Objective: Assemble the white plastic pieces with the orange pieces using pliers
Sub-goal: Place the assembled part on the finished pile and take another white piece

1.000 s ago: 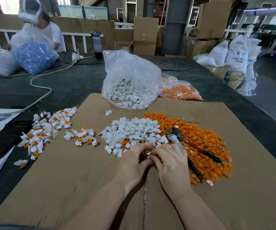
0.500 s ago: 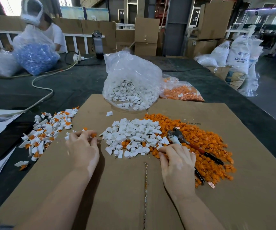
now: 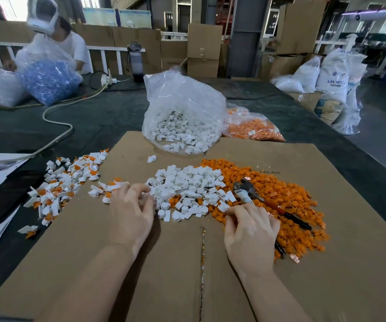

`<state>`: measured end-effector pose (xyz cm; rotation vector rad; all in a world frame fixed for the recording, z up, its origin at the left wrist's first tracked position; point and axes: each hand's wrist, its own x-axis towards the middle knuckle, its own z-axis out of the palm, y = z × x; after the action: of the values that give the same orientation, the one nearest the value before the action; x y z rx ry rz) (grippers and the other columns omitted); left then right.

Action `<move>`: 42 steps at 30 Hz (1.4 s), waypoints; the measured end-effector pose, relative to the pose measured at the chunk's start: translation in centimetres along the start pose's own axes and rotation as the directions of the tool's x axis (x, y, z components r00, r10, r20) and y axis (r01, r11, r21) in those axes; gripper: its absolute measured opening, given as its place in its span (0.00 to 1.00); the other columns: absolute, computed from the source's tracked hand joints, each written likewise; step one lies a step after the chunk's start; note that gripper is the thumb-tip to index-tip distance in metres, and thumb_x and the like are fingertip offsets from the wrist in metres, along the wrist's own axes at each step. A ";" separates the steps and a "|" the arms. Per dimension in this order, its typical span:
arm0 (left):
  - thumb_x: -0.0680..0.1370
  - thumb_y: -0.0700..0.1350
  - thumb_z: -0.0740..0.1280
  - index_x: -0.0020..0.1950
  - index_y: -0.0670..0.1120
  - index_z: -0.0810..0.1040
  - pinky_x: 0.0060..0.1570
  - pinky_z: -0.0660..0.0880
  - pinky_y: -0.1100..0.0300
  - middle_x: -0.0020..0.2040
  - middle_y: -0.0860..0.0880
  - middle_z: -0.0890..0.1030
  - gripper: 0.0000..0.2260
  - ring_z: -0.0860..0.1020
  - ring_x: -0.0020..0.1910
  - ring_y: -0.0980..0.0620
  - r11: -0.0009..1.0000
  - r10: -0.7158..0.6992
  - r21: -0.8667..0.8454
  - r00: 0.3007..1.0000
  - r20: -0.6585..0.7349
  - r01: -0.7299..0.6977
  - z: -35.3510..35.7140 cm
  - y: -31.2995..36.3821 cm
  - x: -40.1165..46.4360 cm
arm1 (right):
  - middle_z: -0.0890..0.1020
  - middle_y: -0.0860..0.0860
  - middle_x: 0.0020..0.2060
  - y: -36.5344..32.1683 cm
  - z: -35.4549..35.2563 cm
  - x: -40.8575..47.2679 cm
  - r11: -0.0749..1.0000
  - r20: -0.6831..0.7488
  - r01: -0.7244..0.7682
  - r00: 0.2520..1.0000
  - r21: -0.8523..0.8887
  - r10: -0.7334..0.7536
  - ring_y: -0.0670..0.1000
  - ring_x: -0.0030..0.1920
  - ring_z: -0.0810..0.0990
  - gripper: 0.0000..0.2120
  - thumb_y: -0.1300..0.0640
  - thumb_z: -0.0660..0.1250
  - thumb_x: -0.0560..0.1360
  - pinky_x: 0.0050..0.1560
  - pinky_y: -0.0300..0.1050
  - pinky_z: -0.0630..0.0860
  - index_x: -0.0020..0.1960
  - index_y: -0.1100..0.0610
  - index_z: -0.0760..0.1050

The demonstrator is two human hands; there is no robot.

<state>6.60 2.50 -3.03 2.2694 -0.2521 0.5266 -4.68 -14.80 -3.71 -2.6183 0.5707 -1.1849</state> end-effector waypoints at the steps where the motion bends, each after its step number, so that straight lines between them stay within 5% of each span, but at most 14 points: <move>1: 0.73 0.43 0.70 0.44 0.46 0.79 0.44 0.62 0.63 0.41 0.50 0.73 0.02 0.70 0.48 0.48 0.999 0.035 0.023 0.998 0.053 -0.036 0.1 0.3 -0.3 | 0.79 0.50 0.34 0.0 0.0 -0.1 1.000 -0.001 -0.001 1.000 -0.015 0.001 0.55 0.38 0.78 0.07 0.62 0.77 0.62 0.45 0.50 0.67 0.36 0.56 0.79; 8: 0.73 0.53 0.69 0.46 0.54 0.78 0.43 0.69 0.58 0.38 0.57 0.77 0.05 0.74 0.45 0.53 0.984 0.024 0.169 0.980 0.196 -0.058 0.0 1.1 -1.0 | 0.80 0.52 0.34 -0.1 0.2 -0.3 0.991 0.066 0.000 0.998 -0.136 0.009 0.57 0.40 0.78 0.10 0.58 0.80 0.58 0.46 0.54 0.69 0.35 0.57 0.80; 14: 0.76 0.44 0.67 0.52 0.53 0.80 0.42 0.70 0.65 0.42 0.59 0.76 0.07 0.74 0.39 0.60 0.991 0.066 -0.129 0.980 0.188 -0.042 0.1 2.4 -1.5 | 0.80 0.51 0.35 0.0 0.3 -0.2 0.997 0.048 0.003 0.999 -0.073 0.000 0.56 0.39 0.78 0.08 0.59 0.79 0.63 0.48 0.51 0.62 0.37 0.56 0.80; 18: 0.77 0.42 0.65 0.47 0.55 0.79 0.48 0.72 0.69 0.48 0.52 0.77 0.08 0.78 0.43 0.59 0.908 -0.010 -0.389 0.935 0.354 0.157 0.9 5.0 -1.8 | 0.81 0.51 0.36 -0.2 0.0 0.1 0.999 0.040 0.024 0.999 0.032 -0.025 0.56 0.38 0.80 0.09 0.63 0.78 0.64 0.42 0.52 0.73 0.41 0.57 0.80; 21: 0.73 0.45 0.71 0.46 0.54 0.78 0.38 0.69 0.76 0.48 0.49 0.77 0.06 0.77 0.40 0.59 0.878 0.010 -0.431 0.891 0.454 0.209 1.6 6.6 -2.7 | 0.82 0.53 0.41 -0.1 -0.1 0.0 0.995 0.052 0.033 0.998 0.096 -0.038 0.57 0.44 0.81 0.14 0.69 0.75 0.65 0.43 0.52 0.74 0.50 0.59 0.81; 24: 0.71 0.43 0.73 0.46 0.55 0.78 0.39 0.69 0.76 0.47 0.51 0.73 0.09 0.75 0.41 0.58 0.899 0.033 -0.406 0.900 0.435 0.163 2.7 7.1 -3.5 | 0.80 0.56 0.43 -0.1 -0.1 0.0 0.994 0.081 0.035 0.996 0.108 -0.044 0.58 0.46 0.80 0.18 0.73 0.72 0.66 0.42 0.53 0.74 0.54 0.61 0.81; 28: 0.76 0.43 0.68 0.58 0.51 0.79 0.45 0.67 0.73 0.46 0.54 0.76 0.11 0.74 0.44 0.60 0.915 0.030 -0.376 0.908 0.418 0.143 3.5 7.0 -4.1 | 0.80 0.54 0.43 -0.4 -0.3 0.1 0.992 0.062 0.045 0.997 0.118 -0.052 0.56 0.45 0.80 0.13 0.70 0.71 0.69 0.41 0.51 0.73 0.51 0.60 0.81; 31: 0.73 0.39 0.70 0.50 0.51 0.79 0.39 0.70 0.73 0.37 0.53 0.77 0.09 0.75 0.36 0.60 0.833 -0.041 -0.479 0.895 0.444 0.276 3.5 6.8 -4.2 | 0.81 0.50 0.42 -0.5 -0.6 0.1 0.988 0.060 0.014 0.998 0.154 -0.024 0.53 0.44 0.80 0.11 0.68 0.72 0.68 0.43 0.45 0.67 0.47 0.58 0.78; 35: 0.72 0.39 0.72 0.47 0.43 0.80 0.45 0.76 0.55 0.40 0.44 0.82 0.05 0.80 0.41 0.46 0.821 -0.041 -0.481 0.871 0.489 0.309 3.7 6.6 -4.1 | 0.80 0.49 0.38 -0.3 -0.8 0.1 0.962 0.081 -0.029 0.997 0.273 0.007 0.49 0.40 0.77 0.09 0.68 0.74 0.67 0.44 0.41 0.69 0.42 0.58 0.77; 39: 0.74 0.39 0.69 0.47 0.43 0.80 0.44 0.75 0.56 0.38 0.44 0.82 0.03 0.79 0.39 0.47 0.843 -0.002 -0.471 0.876 0.482 0.260 3.7 6.4 -4.1 | 0.79 0.49 0.37 0.0 -1.0 0.3 0.911 0.099 -0.062 0.995 0.407 0.024 0.47 0.41 0.76 0.07 0.68 0.73 0.68 0.43 0.34 0.71 0.40 0.59 0.78; 42: 0.76 0.37 0.67 0.45 0.45 0.78 0.39 0.77 0.59 0.37 0.43 0.81 0.04 0.79 0.34 0.52 0.788 -0.009 -0.528 0.862 0.506 0.318 3.7 6.4 -4.2 | 0.81 0.48 0.37 -0.2 -1.1 0.3 0.866 0.157 -0.116 0.987 0.486 0.044 0.46 0.41 0.80 0.04 0.67 0.71 0.71 0.43 0.42 0.77 0.43 0.59 0.80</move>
<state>1.73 -4.53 -3.01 1.7245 -0.3925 -0.2223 -5.30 -14.83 -2.72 -2.1905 0.2926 -0.9540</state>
